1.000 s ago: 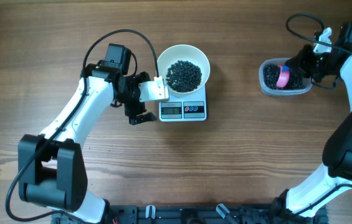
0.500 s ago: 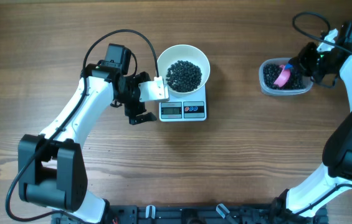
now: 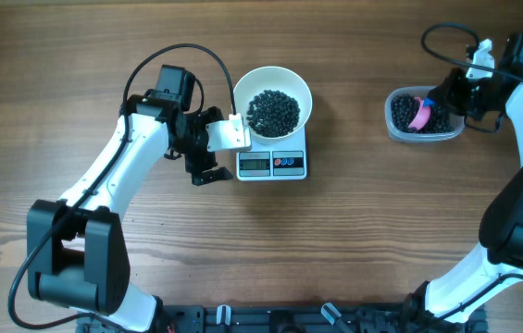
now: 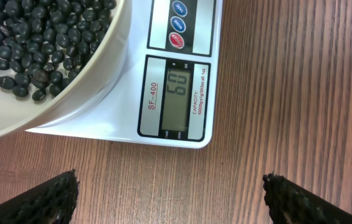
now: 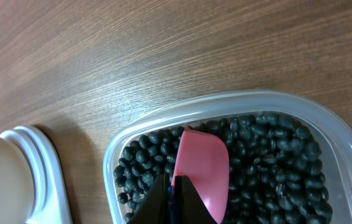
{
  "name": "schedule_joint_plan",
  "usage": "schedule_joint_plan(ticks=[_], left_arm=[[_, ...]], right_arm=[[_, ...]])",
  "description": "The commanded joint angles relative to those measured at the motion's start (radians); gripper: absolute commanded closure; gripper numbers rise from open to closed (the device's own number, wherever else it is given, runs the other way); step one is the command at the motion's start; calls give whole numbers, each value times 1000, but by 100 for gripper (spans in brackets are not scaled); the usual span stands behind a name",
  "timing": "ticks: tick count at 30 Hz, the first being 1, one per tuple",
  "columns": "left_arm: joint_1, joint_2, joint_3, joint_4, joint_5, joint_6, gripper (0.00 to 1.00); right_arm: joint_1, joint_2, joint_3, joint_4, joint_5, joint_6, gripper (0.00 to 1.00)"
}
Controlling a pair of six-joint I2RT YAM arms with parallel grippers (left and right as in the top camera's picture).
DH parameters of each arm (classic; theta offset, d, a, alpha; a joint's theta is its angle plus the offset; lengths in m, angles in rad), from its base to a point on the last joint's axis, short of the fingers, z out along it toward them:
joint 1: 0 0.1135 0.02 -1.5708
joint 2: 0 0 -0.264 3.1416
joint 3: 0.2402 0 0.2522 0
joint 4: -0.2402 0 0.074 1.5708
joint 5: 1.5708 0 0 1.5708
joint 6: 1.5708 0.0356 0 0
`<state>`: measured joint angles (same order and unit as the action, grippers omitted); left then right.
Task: Scoop item into bowl and weigh 150g on scale
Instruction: 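Drag the pink scoop through the beans and lift it filled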
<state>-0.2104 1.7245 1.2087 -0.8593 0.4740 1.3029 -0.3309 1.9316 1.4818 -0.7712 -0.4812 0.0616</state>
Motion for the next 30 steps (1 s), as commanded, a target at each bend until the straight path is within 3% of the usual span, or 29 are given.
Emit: schedule_joint_plan(ticks=[1,12,15,30], left_arm=[[0,-7,-7,0,23,-9,0],[0,-7,-7,0,23,-9,0],[0,-7,-7,0,23,-9,0],[0,-7,-7,0,23,-9,0]], right_arm=[[22,42,-31,6,4,-59,96],[-62,42,-31,-1,-149,-142,96],[-103,42,-31,-4,-304,-218,95],[-272,42,-31,-11,-449,-163,95]])
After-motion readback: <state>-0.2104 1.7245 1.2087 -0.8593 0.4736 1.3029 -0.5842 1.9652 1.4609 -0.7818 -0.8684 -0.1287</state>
